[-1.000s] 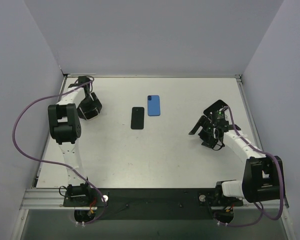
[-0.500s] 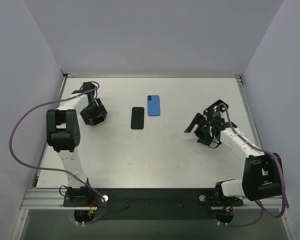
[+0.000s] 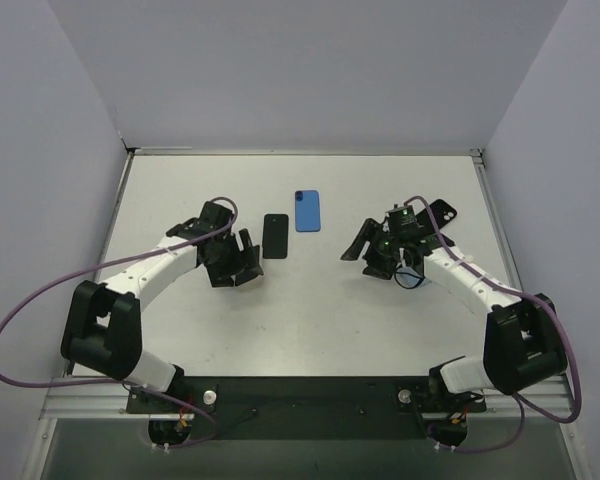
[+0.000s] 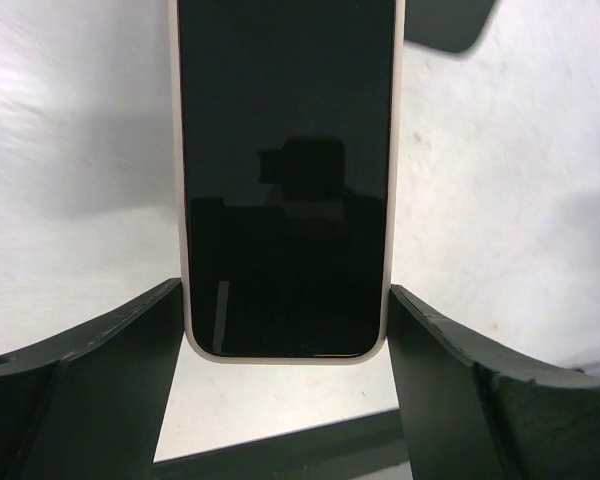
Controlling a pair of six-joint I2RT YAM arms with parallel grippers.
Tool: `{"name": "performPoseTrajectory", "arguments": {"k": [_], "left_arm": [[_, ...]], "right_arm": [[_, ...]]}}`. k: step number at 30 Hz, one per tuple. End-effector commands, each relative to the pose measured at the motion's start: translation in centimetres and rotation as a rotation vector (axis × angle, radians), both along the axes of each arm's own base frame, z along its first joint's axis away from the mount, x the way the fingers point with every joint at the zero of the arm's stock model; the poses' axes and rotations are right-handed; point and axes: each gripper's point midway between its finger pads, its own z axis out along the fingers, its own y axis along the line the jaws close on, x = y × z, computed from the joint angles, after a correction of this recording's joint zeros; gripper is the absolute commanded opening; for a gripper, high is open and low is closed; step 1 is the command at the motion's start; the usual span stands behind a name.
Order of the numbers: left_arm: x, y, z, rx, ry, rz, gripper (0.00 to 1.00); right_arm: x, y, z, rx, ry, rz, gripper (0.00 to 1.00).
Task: Take the phone out of the phone case
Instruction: Adjust the phone.
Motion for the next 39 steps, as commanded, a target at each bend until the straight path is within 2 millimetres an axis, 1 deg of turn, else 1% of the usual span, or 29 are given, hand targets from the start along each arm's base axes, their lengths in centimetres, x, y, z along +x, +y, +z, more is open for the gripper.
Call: {"name": "performPoseTrajectory", "arguments": {"k": [1,2,4,5,7,8,10,11,12,14,16,17,18,19,20,22,23,27,28,30,31,32,33,34,35,36,37,38,39], "left_arm": [[-0.9,-4.5,3.0,-0.191,-0.089,-0.05,0.0],[-1.4,-5.0,3.1,-0.198,-0.088,-0.065,0.0],[-2.1,-5.4,3.4,-0.204,-0.09,-0.074,0.0],[-2.3,-5.5,3.5,-0.209,-0.093,-0.075,0.0],[-3.0,-6.2,4.0,-0.223,-0.1,-0.097,0.0],[-3.3,-6.3,4.0,-0.223,-0.097,-0.104,0.0],[-3.9,-6.8,4.5,-0.24,-0.1,-0.121,0.0],[-4.2,-6.9,4.4,-0.245,-0.095,-0.129,0.0],[-4.4,-7.1,4.5,-0.252,-0.095,-0.132,0.0],[-4.9,-7.3,4.6,-0.256,-0.098,-0.147,0.0],[-5.1,-7.3,4.5,-0.25,-0.096,-0.15,0.0],[-5.2,-7.3,4.5,-0.251,-0.096,-0.149,0.0],[-5.2,-7.2,4.5,-0.251,-0.098,-0.148,0.0],[-5.2,-7.2,4.6,-0.252,-0.1,-0.148,0.0],[-5.3,-7.2,4.6,-0.252,-0.101,-0.15,0.0],[-5.3,-7.2,4.8,-0.255,-0.107,-0.152,0.0],[-5.4,-7.2,4.9,-0.255,-0.112,-0.154,0.0],[-5.4,-7.2,5.1,-0.249,-0.124,-0.159,0.0],[-5.4,-7.2,5.0,-0.246,-0.119,-0.156,0.0],[-5.5,-7.1,5.0,-0.241,-0.122,-0.159,0.0],[-5.5,-7.2,5.2,-0.242,-0.126,-0.16,0.0],[-5.6,-7.1,5.2,-0.243,-0.126,-0.159,0.0],[-5.6,-7.2,5.5,-0.252,-0.136,-0.16,0.02],[-5.6,-7.3,5.9,-0.263,-0.145,-0.165,0.2],[-5.7,-7.6,6.4,-0.284,-0.152,-0.174,0.3],[-5.7,-7.8,7.1,-0.3,-0.169,-0.179,0.44],[-5.6,-7.7,7.5,-0.3,-0.18,-0.18,0.71],[-5.3,-7.6,8.1,-0.288,-0.204,-0.185,0.81],[-5.3,-7.5,8.4,-0.287,-0.218,-0.192,0.87]], "right_arm": [[1.1,5.0,2.5,0.16,0.002,0.063,0.65],[1.2,6.4,2.2,0.175,0.015,0.087,0.66],[1.3,8.2,2.3,0.222,0.046,0.092,0.67],[1.2,9.7,2.0,0.253,0.073,0.121,0.68],[1.6,11.4,2.2,0.315,0.106,0.113,0.68],[1.5,12.9,1.9,0.347,0.128,0.141,0.68],[1.5,14.1,1.7,0.369,0.145,0.152,0.67],[1.3,14.7,1.2,0.372,0.164,0.158,0.67],[1.1,15.7,1.5,0.373,0.159,0.182,0.67],[0.6,16.6,0.7,0.364,0.191,0.194,0.67],[0.3,17.9,0.5,0.383,0.201,0.214,0.66],[0.1,18.2,-0.4,0.384,0.226,0.213,0.63],[-0.5,18.8,-0.4,0.408,0.255,0.218,0.61],[-0.5,19.2,-0.4,0.425,0.253,0.225,0.59],[-0.7,19.5,-0.9,0.424,0.269,0.226,0.56],[-1.2,20.1,-0.9,0.433,0.291,0.242,0.53],[-1.4,20.2,-1.2,0.433,0.305,0.245,0.48],[-1.8,21.7,-0.9,0.527,0.339,0.245,0.37],[-1.7,22.0,-0.6,0.552,0.337,0.244,0.31],[-1.6,22.0,-0.5,0.553,0.334,0.244,0.23],[-1.6,22.0,-0.4,0.55,0.328,0.246,0.1],[-1.5,21.9,-0.2,0.551,0.322,0.251,0.02],[-1.4,21.9,0.0,0.551,0.315,0.255,0.0],[-1.4,21.7,0.2,0.545,0.31,0.26,0.0],[-1.0,21.5,0.6,0.537,0.279,0.274,0.0],[-0.7,21.3,0.9,0.532,0.262,0.282,0.0],[-0.5,21.0,1.9,0.538,0.234,0.294,0.0],[-0.3,20.8,2.3,0.533,0.197,0.324,0.0],[0.3,20.2,2.7,0.531,0.168,0.323,0.0]]}}
